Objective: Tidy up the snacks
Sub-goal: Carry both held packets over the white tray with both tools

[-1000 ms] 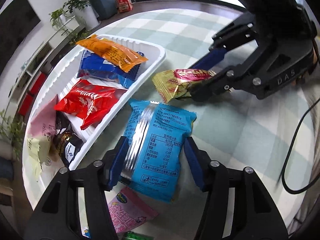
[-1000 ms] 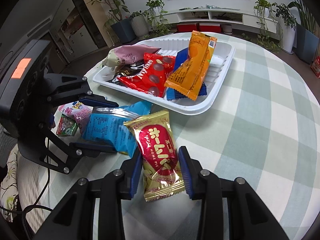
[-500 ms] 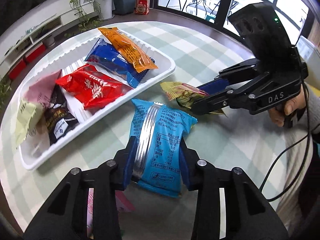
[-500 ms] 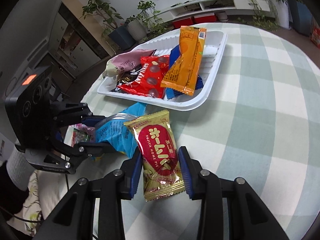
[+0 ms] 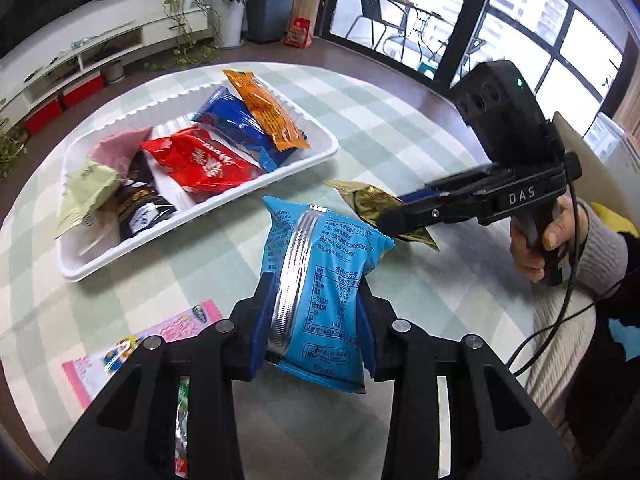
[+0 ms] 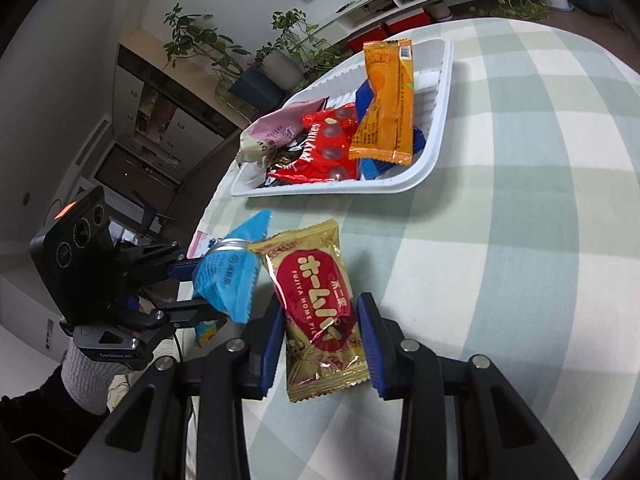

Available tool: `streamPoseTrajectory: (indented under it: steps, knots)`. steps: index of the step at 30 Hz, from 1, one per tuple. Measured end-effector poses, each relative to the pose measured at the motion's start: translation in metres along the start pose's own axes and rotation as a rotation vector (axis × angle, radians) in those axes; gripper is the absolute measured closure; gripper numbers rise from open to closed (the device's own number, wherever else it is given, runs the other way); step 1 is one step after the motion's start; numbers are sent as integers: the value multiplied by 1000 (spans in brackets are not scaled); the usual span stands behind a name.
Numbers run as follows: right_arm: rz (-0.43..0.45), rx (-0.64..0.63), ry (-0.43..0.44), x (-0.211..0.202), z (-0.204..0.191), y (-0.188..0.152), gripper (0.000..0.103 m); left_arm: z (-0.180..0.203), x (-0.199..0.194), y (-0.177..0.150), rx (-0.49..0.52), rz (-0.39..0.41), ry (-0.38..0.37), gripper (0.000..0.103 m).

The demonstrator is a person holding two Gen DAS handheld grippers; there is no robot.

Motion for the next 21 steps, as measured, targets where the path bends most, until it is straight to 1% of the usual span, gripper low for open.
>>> streamPoseTrajectory:
  steps: [6, 10, 15, 21]
  knots:
    - [23, 51, 15, -11, 1, -5, 64, -4, -22, 5, -30, 43, 16, 69]
    - [44, 76, 20, -17, 3, 0, 64, -8, -32, 12, -48, 68, 29, 69]
    - [77, 85, 23, -24, 2, 14, 64, -18, -43, 25, -83, 103, 50, 69]
    - [117, 74, 39, -24, -6, 41, 64, -32, -48, 44, -121, 141, 80, 69]
Point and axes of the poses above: each gripper's, at about its wrist camera, not at the fingertips, and x roughly the way its jaws point, z to its right, y to its top, the point moved 6 cm from there along x, roughly the way its jaws point, and after that the axes turned 14 degrees about z, right-handed, at the moved point
